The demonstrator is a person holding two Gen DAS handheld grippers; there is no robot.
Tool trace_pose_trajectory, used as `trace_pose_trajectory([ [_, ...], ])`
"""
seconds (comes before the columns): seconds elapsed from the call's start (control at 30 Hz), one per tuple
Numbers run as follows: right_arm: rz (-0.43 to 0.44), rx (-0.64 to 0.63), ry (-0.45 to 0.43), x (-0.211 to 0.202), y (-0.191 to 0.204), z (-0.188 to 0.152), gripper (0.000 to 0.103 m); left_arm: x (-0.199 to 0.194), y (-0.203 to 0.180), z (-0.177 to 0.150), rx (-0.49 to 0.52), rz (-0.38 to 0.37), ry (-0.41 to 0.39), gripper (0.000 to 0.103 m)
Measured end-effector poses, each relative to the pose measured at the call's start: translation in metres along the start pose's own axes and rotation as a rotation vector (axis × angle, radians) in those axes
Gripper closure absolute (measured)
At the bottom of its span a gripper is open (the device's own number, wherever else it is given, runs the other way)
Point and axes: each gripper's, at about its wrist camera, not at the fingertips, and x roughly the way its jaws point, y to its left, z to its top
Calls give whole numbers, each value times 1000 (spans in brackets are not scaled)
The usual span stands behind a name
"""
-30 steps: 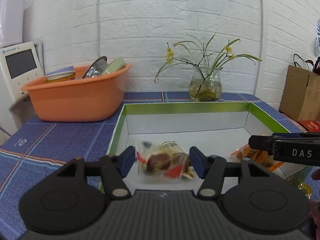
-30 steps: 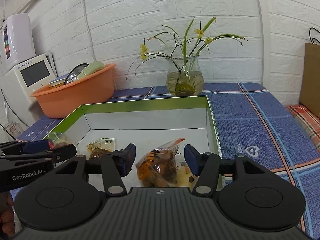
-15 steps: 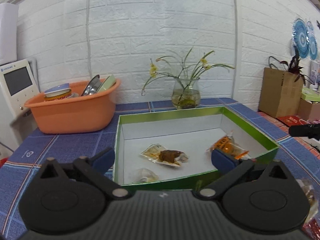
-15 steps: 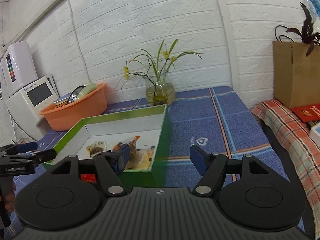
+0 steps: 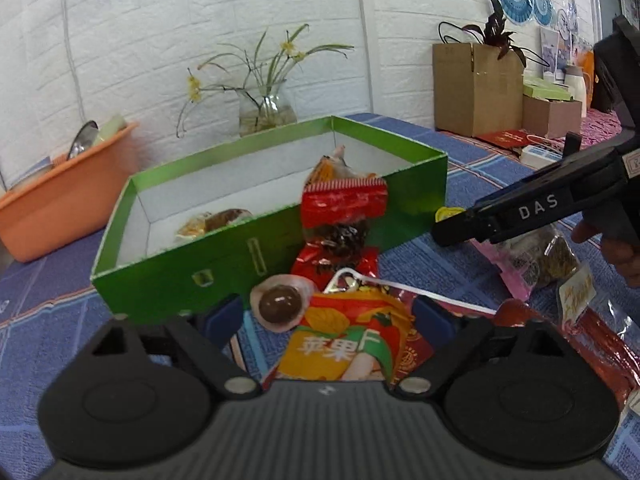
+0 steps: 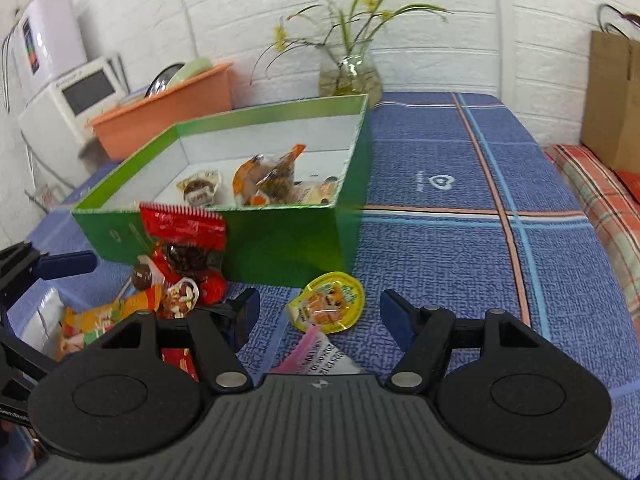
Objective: Organize snacks
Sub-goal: 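Grasp the yellow-orange chip bag with the left tool while the right tool grasps the round yellow snack, then lower both held snacks into the green box and open both tools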
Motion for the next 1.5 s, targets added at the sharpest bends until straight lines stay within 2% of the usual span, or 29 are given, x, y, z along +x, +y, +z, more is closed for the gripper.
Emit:
trace_pose_trajectory([
  [0.03,-9,-21,14,4,3,0,0,3,2,-1,-15,-21,21,26],
  [0.07,-24,-38,27,8,5,1,0,4,4,-2,-41,-43,28,28],
  [0.23,-71,-109,47,21,10,2,0,-3,10,-6,-59,-57,35,36],
  [0.27,-74,-125,40,22,11,3,23,-5,11,-8,-62,-58,34,38],
  [0.3,-77,-140,29,22,12,4,34,-8,12,-9,-64,-54,34,44],
  [0.33,-74,-148,33,21,14,5,36,-10,13,-9,-60,-45,34,49],
  [0.4,-90,-170,33,19,18,5,41,-16,15,-11,-51,-29,29,51],
  [0.53,-65,-161,-13,4,26,-2,42,-31,22,-17,-66,-6,16,52],
  [0.73,-1,-133,-163,-33,42,-10,42,-64,37,-22,-147,49,-39,52],
  [0.87,36,-176,-241,-59,62,-12,41,-86,48,-18,-189,103,-92,52],
  [1.07,123,-222,-275,-80,96,-12,41,-108,62,-5,-230,157,-169,52],
  [1.17,151,-248,-298,-83,113,-7,41,-110,72,12,-260,167,-216,53],
  [1.33,140,-216,-353,-77,121,18,41,-101,75,43,-230,216,-276,52],
  [1.43,83,-158,-410,-73,113,37,41,-89,75,61,-200,237,-300,52],
  [1.5,49,-103,-442,-68,101,51,41,-78,84,75,-227,229,-317,53],
])
